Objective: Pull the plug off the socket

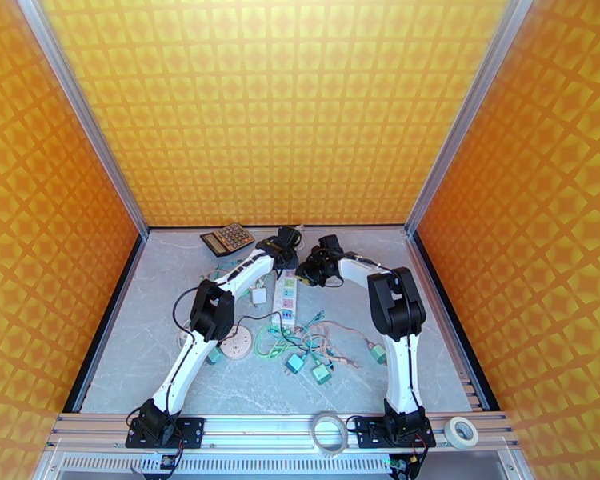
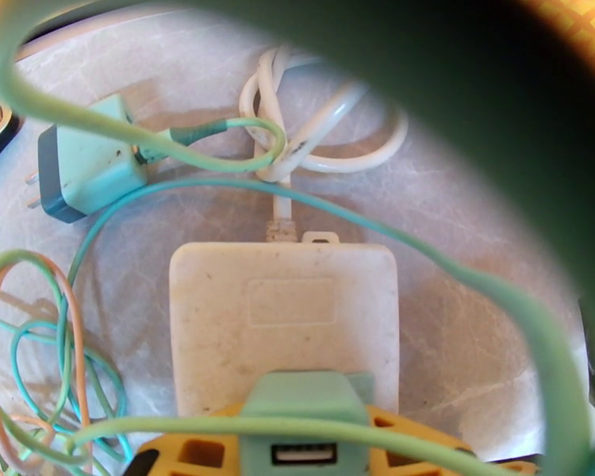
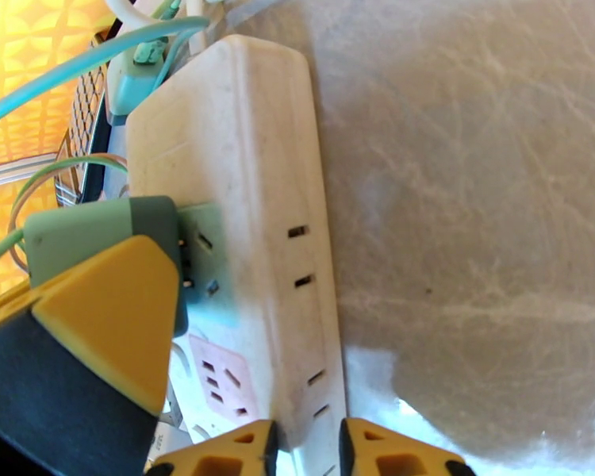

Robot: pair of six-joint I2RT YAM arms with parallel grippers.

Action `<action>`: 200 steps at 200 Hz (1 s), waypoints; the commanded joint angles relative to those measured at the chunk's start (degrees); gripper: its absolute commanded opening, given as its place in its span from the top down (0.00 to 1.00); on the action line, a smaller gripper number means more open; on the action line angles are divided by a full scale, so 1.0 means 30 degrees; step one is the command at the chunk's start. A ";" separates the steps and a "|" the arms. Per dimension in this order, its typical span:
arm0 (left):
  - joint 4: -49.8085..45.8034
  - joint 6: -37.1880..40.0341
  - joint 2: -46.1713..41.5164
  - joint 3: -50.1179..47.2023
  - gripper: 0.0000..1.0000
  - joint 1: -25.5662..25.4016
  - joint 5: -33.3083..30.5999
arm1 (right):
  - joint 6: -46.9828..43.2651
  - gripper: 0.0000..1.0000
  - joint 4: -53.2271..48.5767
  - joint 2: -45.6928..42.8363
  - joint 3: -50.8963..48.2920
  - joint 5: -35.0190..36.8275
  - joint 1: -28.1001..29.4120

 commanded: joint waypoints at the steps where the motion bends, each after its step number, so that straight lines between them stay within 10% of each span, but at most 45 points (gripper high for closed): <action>1: -0.0679 0.0218 -0.2616 0.1208 0.79 -0.0431 0.0930 | -0.0440 0.73 -0.2683 0.0858 -0.1029 0.2484 0.0089; 200: -0.1239 0.1104 -0.5318 -0.1754 0.77 0.1618 0.0366 | -0.0804 0.72 -0.2403 -0.0939 -0.2085 0.3491 -0.0262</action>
